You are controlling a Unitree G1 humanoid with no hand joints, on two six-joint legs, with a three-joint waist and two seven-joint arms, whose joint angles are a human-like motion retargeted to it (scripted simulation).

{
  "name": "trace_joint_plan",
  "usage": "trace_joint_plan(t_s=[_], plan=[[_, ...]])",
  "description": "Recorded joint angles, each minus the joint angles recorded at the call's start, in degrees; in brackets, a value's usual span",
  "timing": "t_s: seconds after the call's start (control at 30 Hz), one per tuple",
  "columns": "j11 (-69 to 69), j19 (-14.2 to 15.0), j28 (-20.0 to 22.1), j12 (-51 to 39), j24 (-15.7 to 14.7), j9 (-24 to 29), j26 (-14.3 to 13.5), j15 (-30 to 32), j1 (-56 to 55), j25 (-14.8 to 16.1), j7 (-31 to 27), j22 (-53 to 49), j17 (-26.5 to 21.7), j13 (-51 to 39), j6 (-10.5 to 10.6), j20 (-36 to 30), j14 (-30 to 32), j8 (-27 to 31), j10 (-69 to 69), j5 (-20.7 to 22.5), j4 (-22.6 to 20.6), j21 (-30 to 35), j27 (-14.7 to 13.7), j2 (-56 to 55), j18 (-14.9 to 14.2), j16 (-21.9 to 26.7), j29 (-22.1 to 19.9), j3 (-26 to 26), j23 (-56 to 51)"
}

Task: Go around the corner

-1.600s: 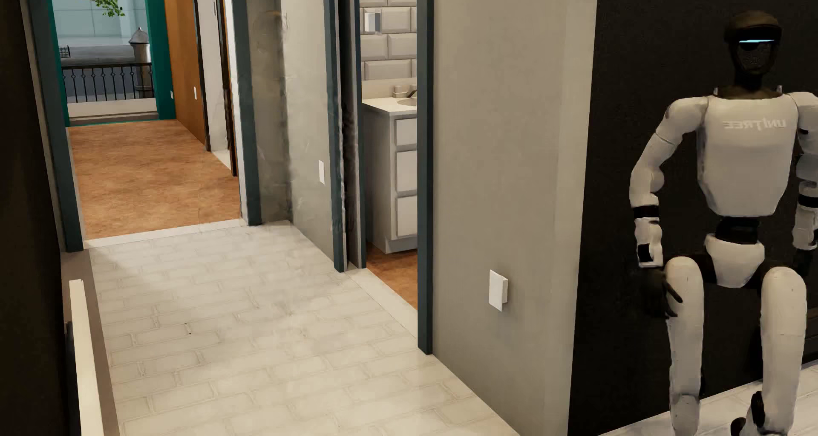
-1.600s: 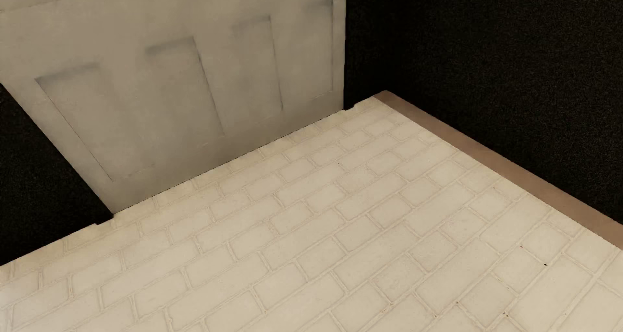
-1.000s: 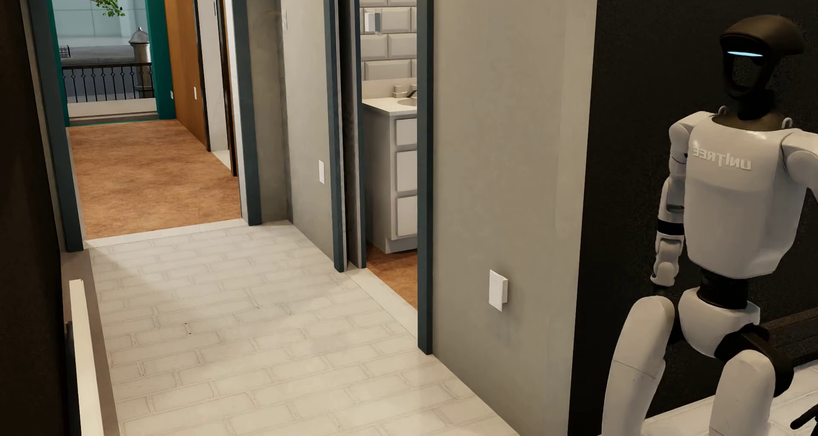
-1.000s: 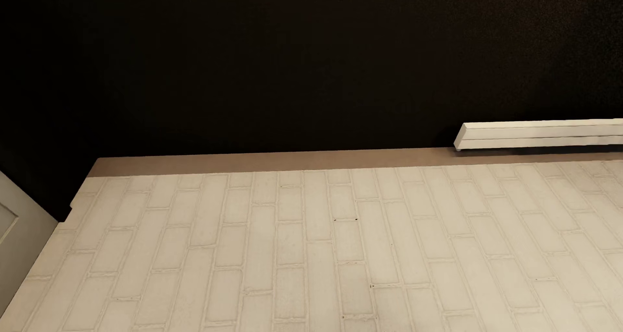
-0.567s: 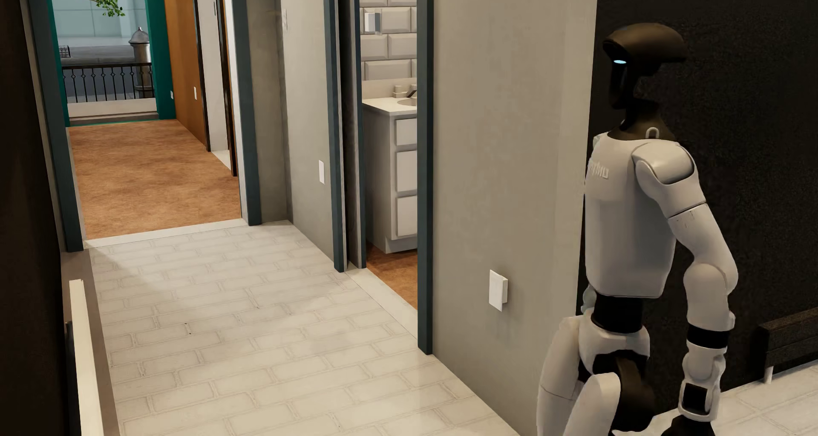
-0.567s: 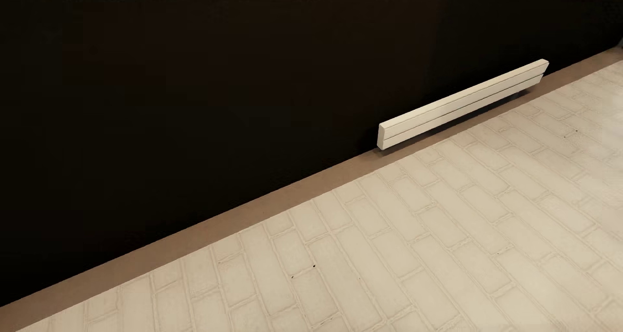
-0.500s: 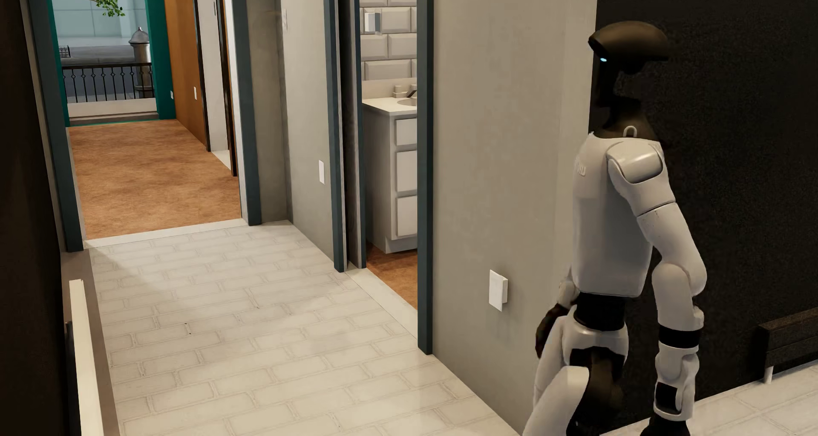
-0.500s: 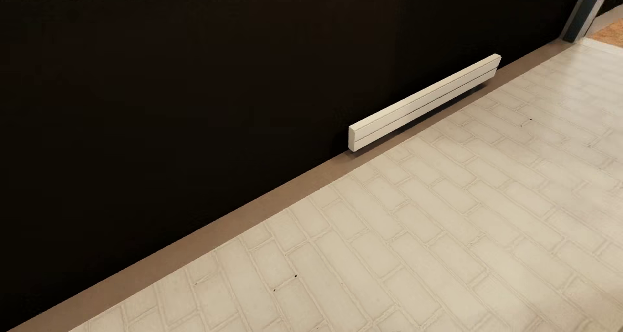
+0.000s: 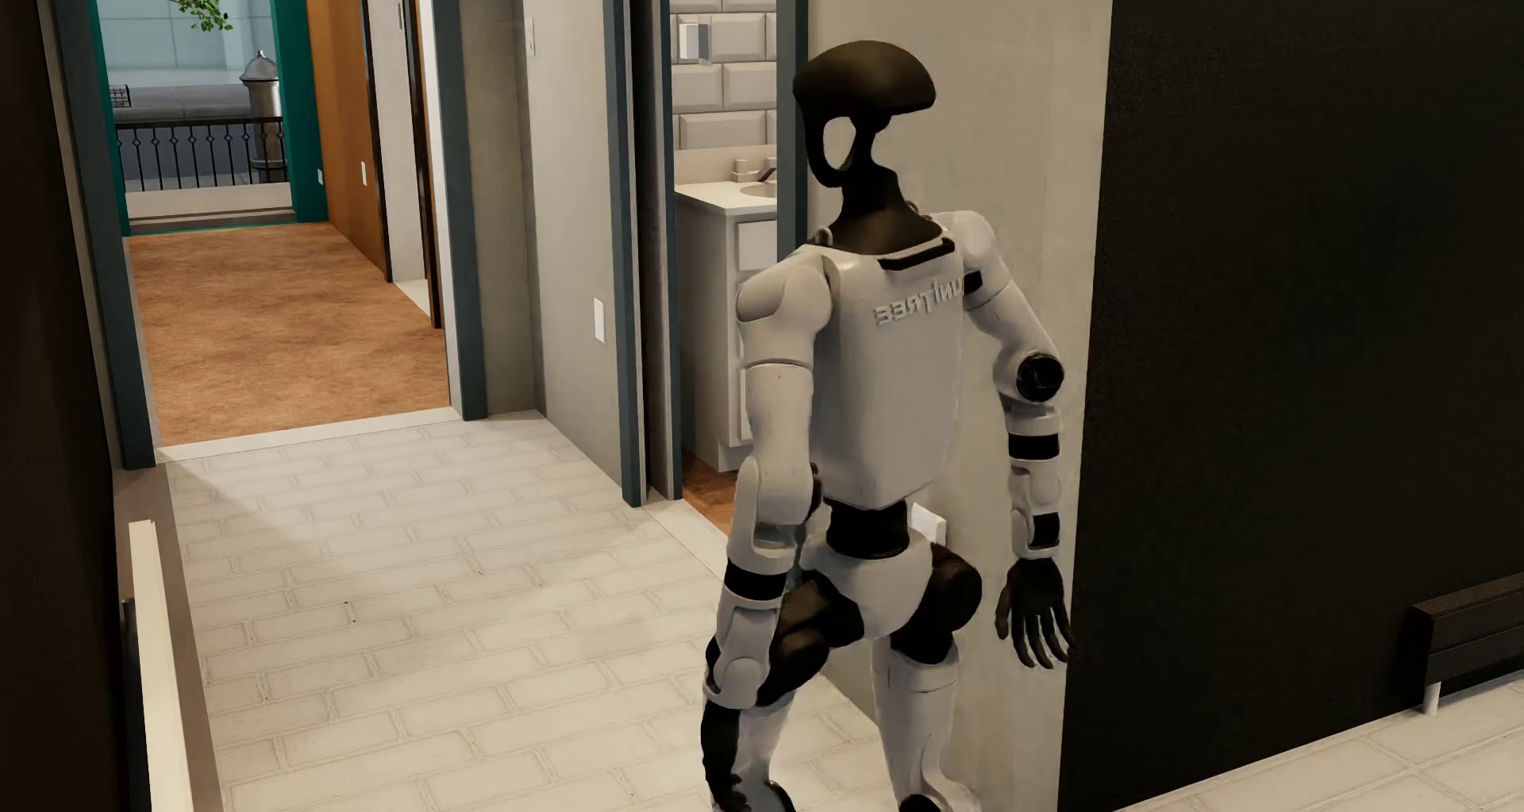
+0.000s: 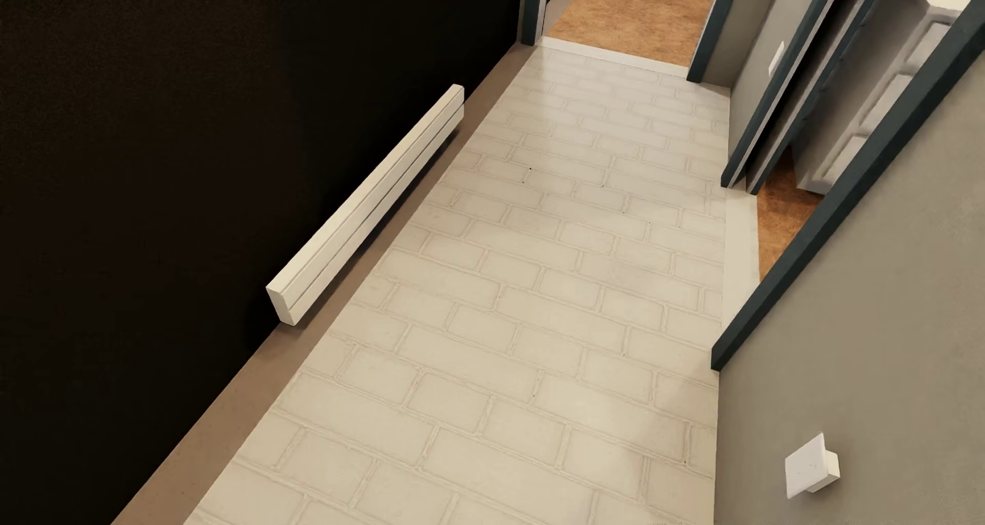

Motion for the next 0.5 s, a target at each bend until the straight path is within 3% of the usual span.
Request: trace_joint_plan(t_s=[0.07, 0.13, 0.2, 0.27, 0.3, 0.37, 0.4, 0.47, 0.5], plan=[[21.36, 0.00, 0.00, -0.98, 0.00, -1.93, 0.00, 7.32, 2.12, 0.00, 0.00, 0.24, -1.26, -0.62, -0.97, -2.17, -4.43, 0.00, -1.07, 0.75, 1.32, -4.17, 0.00, -16.98, 0.00, -0.95, 0.00, -2.86, -1.51], [33.02, 0.00, 0.00, -2.18, 0.00, -2.31, 0.00, -0.66, 7.29, 0.00, 0.00, -0.69, -1.95, -1.28, 0.94, -3.39, -6.28, 0.00, -3.77, 2.51, 2.67, -13.58, 0.00, -28.65, 0.00, -2.42, 0.00, -7.69, -4.26], [25.88, 0.00, 0.00, -2.63, 0.00, -1.52, 0.00, 2.26, 14.72, 0.00, 0.00, -2.69, -1.59, -0.58, 2.92, -1.26, -7.43, 0.00, -6.84, 4.29, 2.84, -24.30, 0.00, -34.43, 0.00, -3.42, 0.00, -10.85, -8.77], [6.64, 0.00, 0.00, -3.22, 0.00, 0.08, 0.00, 8.54, 20.12, 0.00, 0.00, -4.53, 0.06, -0.96, 3.70, 2.01, -8.53, 0.00, -7.81, 5.57, 2.49, -29.33, 0.00, -35.16, 0.00, -3.23, 0.00, -14.24, -12.13], [-3.06, 0.00, 0.00, -3.61, 0.00, 1.04, 0.00, 8.30, 23.20, 0.00, 0.00, -5.00, 0.72, -0.92, 3.67, 2.92, -9.01, 0.00, -8.11, 5.62, 2.01, -29.92, 0.00, -33.81, 0.00, -2.87, 0.00, -15.23, -13.22], [-13.57, 0.00, 0.00, -3.73, 0.00, 1.72, 0.00, -5.75, 27.96, 0.00, 0.00, -6.02, 0.99, -0.27, 3.24, 4.41, -9.85, 0.00, -8.48, 3.60, 0.04, -29.09, 0.00, -32.35, 0.00, -2.28, 0.00, -16.13, -14.38], [-13.33, 0.00, 0.00, -3.27, 0.00, 1.58, 0.00, -7.41, 29.74, 0.00, 0.00, -6.63, 0.91, -0.14, 3.51, 5.17, -10.17, 0.00, -8.30, 3.15, -0.39, -27.82, 0.00, -33.66, 0.00, -2.24, 0.00, -15.85, -13.52], [-10.79, 0.00, 0.00, -0.49, 0.00, 0.33, 0.00, 7.06, 31.96, 0.00, 0.00, -7.36, 0.86, -0.41, 5.46, 7.11, -8.54, 0.00, -6.71, 4.27, 1.58, -23.51, 0.00, -36.13, 0.00, -2.75, 0.00, -16.44, -8.74], [-8.66, 0.00, 0.00, 1.63, 0.00, -1.00, 0.00, 10.14, 31.82, 0.00, 0.00, -7.11, 0.62, -0.09, 7.02, 7.15, -4.98, 0.00, -4.63, 5.18, 3.53, -20.69, 0.00, -36.95, 0.00, -3.30, 0.00, -16.52, -5.87]])
